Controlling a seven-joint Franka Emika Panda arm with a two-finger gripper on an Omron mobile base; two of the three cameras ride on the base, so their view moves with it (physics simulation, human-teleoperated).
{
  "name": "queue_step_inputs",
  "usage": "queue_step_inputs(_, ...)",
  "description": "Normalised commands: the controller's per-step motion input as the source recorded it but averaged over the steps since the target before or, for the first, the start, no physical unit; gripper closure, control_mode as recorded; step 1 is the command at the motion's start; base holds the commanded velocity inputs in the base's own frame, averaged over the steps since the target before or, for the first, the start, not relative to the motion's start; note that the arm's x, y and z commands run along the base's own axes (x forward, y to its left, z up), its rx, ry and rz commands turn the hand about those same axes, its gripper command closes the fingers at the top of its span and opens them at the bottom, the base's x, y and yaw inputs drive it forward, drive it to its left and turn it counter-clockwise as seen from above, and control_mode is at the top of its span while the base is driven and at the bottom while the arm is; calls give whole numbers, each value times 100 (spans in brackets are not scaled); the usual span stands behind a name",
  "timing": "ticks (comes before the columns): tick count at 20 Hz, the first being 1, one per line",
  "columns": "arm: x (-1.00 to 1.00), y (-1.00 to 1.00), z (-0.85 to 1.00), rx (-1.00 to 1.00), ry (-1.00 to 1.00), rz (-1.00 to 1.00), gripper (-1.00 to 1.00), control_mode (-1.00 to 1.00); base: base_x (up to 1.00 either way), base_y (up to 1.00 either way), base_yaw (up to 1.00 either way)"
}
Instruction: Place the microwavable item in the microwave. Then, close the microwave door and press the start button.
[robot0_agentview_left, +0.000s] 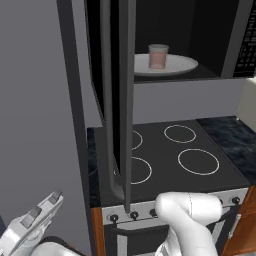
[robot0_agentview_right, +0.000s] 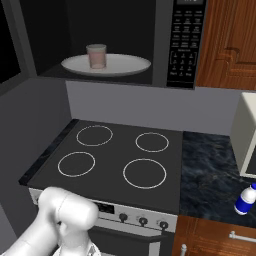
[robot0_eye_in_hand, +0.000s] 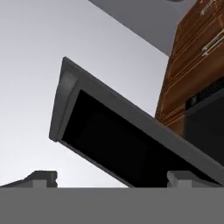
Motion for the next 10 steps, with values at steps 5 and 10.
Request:
queue_step_inputs(5,0,-19,32,39,14,26,-100,-100,0,0,0)
queue_step_inputs(10,0,-28,30,34,23,31,-100,-100,0,0,0)
